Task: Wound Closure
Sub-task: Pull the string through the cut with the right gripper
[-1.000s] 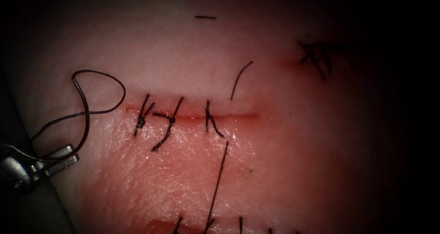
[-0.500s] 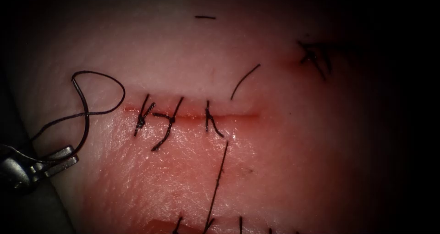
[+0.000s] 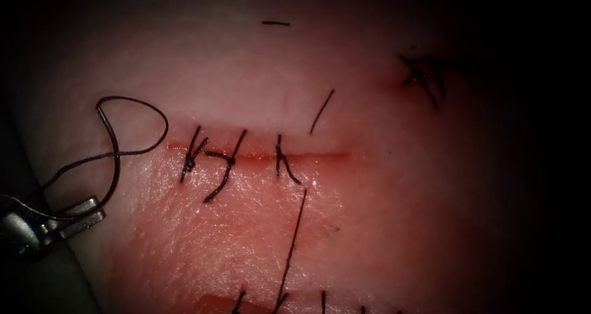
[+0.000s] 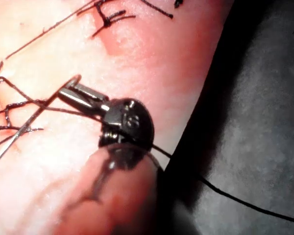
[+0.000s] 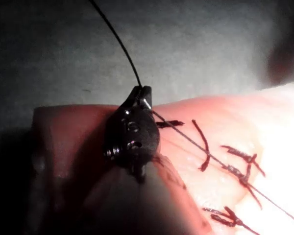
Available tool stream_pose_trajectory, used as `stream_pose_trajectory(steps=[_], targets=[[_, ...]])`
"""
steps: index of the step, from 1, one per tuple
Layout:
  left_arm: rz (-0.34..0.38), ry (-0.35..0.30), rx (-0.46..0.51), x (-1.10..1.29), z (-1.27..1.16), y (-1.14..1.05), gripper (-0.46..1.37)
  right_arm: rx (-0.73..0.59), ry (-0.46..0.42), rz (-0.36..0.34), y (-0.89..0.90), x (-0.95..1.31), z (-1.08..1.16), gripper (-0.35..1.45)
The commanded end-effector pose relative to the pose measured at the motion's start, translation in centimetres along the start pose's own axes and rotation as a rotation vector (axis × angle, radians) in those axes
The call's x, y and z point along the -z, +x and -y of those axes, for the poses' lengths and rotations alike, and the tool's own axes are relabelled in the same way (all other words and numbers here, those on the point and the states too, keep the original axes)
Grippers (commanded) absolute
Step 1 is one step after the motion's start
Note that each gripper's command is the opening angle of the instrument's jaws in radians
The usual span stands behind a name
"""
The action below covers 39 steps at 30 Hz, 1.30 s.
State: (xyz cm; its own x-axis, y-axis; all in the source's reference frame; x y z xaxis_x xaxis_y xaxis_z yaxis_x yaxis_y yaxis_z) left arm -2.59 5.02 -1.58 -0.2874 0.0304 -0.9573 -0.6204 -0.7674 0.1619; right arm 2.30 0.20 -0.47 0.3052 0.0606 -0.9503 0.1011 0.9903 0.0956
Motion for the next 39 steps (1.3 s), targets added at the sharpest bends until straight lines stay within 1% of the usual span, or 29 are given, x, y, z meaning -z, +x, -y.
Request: stream_pose_trajectory(steps=[1,2,3,4,7,9,13,16,20,22,26,28,31,33,35,37,39], targets=[[0.0,-0.004,0.0,0.0,0.0,0.0,-0.35,-0.001,-0.002,0.001,-0.01,0.01,-0.01,-0.26],[0.0,-0.004,0.0,0.0,0.0,0.0,-0.35,-0.001,-0.003,0.001,-0.02,0.01,-0.02,-0.08],[0.0,-0.004,0.0,0.0,0.0,0.0,-0.35,-0.002,-0.002,0.004,-0.03,0.01,-0.03,0.24],[0.0,-0.004,0.0,0.0,0.0,0.0,-0.35,-0.002,-0.004,0.003,-0.04,0.01,-0.04,0.43],[0.0,-0.004,0.001,0.0,0.01,0.0,-0.35,-0.003,-0.039,0.003,-0.07,0.03,-0.07,0.95],[-0.001,-0.005,0.001,0.0,0.01,0.0,-0.35,-0.006,-0.077,0.005,-0.1,0.08,-0.11,1.17],[0.0,-0.005,0.001,-0.01,0.01,0.0,-0.35,-0.014,-0.09,0.008,-0.12,0.2,-0.19,1.19],[0.0,-0.005,0.001,-0.01,0.02,0.0,-0.35,-0.026,-0.114,0.02,-0.15,0.37,-0.3,1.18],[0.0,-0.004,0.002,-0.02,0.01,0.0,-0.35,-0.045,-0.138,0.018,-0.18,0.6,-0.45,1.18],[0.0,-0.004,0.002,-0.03,0.01,0.0,-0.35,-0.057,-0.162,0.006,-0.2,0.74,-0.56,1.17],[0.0,-0.004,0.002,-0.04,0.0,0.0,-0.35,-0.071,-0.219,-0.025,-0.25,0.93,-0.74,1.13],[0.003,-0.006,0.002,-0.05,0.0,0.0,-0.35,-0.117,-0.269,-0.051,-0.31,1.05,-0.87,1.1],[0.002,-0.006,0.002,-0.05,0.0,0.0,-0.35,-0.202,-0.313,-0.071,-0.37,1.12,-1.0,1.02],[0.003,-0.006,0.002,-0.05,0.0,0.0,-0.35,-0.216,-0.344,-0.091,-0.42,1.15,-1.07,0.99],[0.002,-0.006,0.002,-0.04,0.0,0.0,-0.35,-0.236,-0.381,-0.111,-0.51,1.18,-1.21,1.0],[0.004,-0.008,0.001,-0.04,0.01,0.0,-0.35,-0.257,-0.405,-0.112,-0.56,1.19,-1.29,0.99],[0.006,-0.011,0.001,-0.03,0.01,0.0,-0.35,-0.287,-0.433,-0.092,-0.61,1.19,-1.37,0.99]])
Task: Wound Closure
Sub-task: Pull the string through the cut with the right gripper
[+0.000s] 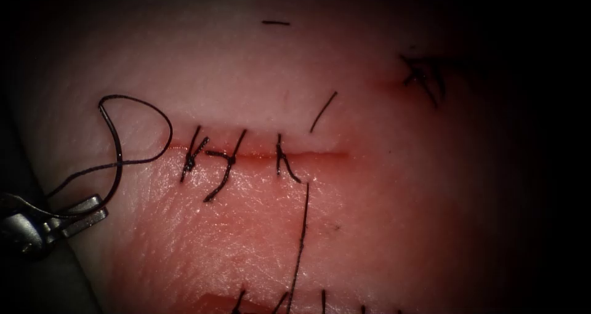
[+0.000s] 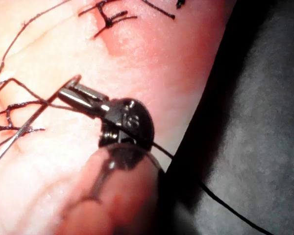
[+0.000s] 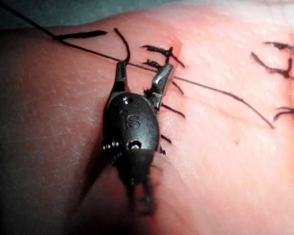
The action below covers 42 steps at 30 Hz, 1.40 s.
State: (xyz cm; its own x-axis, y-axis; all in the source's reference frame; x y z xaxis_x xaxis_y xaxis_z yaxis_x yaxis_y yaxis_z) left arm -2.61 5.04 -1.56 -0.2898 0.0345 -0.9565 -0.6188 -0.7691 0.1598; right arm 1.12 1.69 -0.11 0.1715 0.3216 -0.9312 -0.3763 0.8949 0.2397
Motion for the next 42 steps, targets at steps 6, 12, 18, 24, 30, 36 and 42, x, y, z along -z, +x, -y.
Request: stream_pose_trajectory(steps=[6,12,18,24,30,36,42], targets=[[0.002,-0.012,0.0,0.03,0.02,0.0,-0.35,-0.123,-0.102,0.061,-0.1,-0.1,-0.26,0.99],[0.002,-0.011,-0.001,0.02,0.0,0.0,-0.35,-0.292,-0.216,0.1,-0.19,-0.2,-0.55,0.94],[0.003,-0.01,-0.001,0.01,-0.01,0.01,-0.35,-0.347,-0.3,0.129,-0.28,-0.28,-0.84,0.94],[0.005,-0.006,0.004,-0.03,-0.04,0.02,-0.35,-0.471,-0.376,0.13,-0.4,-0.38,-1.15,0.87],[0.004,-0.012,-0.008,-0.07,-0.08,0.02,-0.35,-0.478,-0.417,0.142,-0.49,-0.46,-1.41,0.82],[0.004,-0.015,-0.014,-0.1,-0.1,0.03,-0.35,-0.473,-0.447,0.151,-0.58,-0.54,-1.66,0.8],[0.004,-0.015,-0.014,-0.1,-0.1,0.03,-0.35,-0.467,-0.457,0.151,-0.67,-0.62,-1.85,0.72]])
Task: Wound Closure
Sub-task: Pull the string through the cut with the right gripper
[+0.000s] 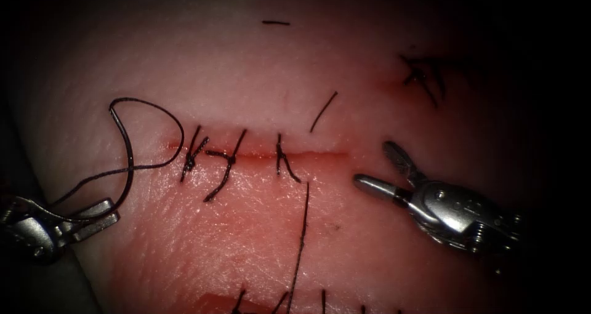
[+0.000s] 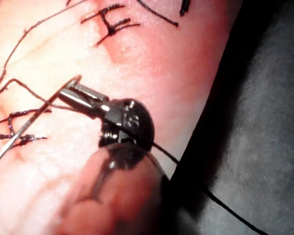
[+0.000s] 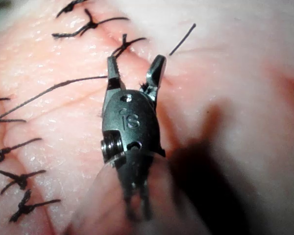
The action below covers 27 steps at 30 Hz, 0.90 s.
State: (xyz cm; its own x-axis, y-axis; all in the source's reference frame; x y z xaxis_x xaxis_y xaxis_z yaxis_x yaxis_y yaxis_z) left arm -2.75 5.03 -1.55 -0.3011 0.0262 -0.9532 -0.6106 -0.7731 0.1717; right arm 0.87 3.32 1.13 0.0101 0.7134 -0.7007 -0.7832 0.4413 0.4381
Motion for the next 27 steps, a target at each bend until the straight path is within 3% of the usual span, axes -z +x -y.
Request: stream_pose_trajectory(steps=[1,5,16,27], targets=[[0.0,-0.01,0.0,0.0,0.0,0.0,-0.35,0.002,-0.005,-0.002,-0.01,-0.04,-0.04,0.72],[-0.002,-0.012,0.0,0.0,0.0,0.0,-0.35,0.007,-0.006,0.0,-0.03,-0.13,-0.12,0.66],[-0.003,-0.013,0.002,-0.02,0.01,0.01,-0.35,0.013,0.001,0.033,-0.18,-0.37,-0.31,0.71],[-0.001,-0.016,0.002,-0.02,0.01,0.01,-0.35,0.006,-0.005,0.034,-0.23,-0.46,-0.34,0.72]])
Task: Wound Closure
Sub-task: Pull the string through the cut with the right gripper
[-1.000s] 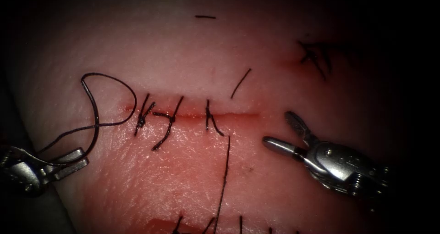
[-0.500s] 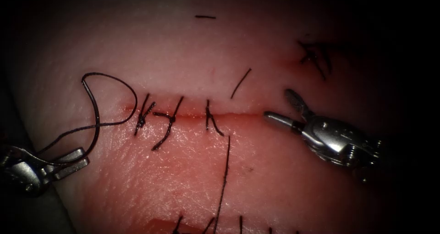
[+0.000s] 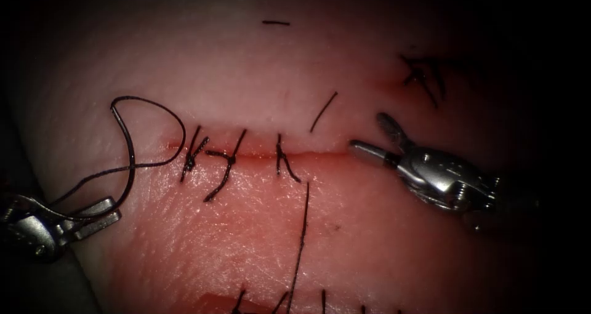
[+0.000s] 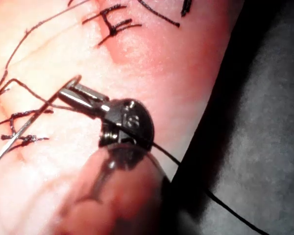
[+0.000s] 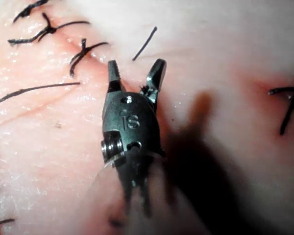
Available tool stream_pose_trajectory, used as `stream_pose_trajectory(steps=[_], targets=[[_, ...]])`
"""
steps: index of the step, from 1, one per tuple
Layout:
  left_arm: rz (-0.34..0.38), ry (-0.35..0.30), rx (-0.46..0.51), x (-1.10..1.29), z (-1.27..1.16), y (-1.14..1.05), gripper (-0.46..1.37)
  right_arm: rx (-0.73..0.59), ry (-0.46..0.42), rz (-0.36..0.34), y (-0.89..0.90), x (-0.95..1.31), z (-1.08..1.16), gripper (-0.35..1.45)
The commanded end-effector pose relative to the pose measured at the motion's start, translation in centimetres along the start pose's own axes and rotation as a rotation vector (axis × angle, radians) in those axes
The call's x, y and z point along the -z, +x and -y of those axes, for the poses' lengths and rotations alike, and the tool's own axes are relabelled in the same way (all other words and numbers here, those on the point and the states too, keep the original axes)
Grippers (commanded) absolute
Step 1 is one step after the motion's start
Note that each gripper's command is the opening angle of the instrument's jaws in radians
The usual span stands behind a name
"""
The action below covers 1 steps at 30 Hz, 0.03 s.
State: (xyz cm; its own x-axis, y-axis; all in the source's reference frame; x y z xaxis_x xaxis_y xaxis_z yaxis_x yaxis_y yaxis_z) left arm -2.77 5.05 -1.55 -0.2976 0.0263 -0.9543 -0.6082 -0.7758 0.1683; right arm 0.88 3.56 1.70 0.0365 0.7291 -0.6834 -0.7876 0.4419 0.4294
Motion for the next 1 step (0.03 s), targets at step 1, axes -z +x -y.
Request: stream_pose_trajectory(steps=[1], targets=[[0.002,-0.012,0.0,0.0,0.0,0.01,-0.35,0.0,0.002,0.0,0.0,0.01,0.01,0.73]])
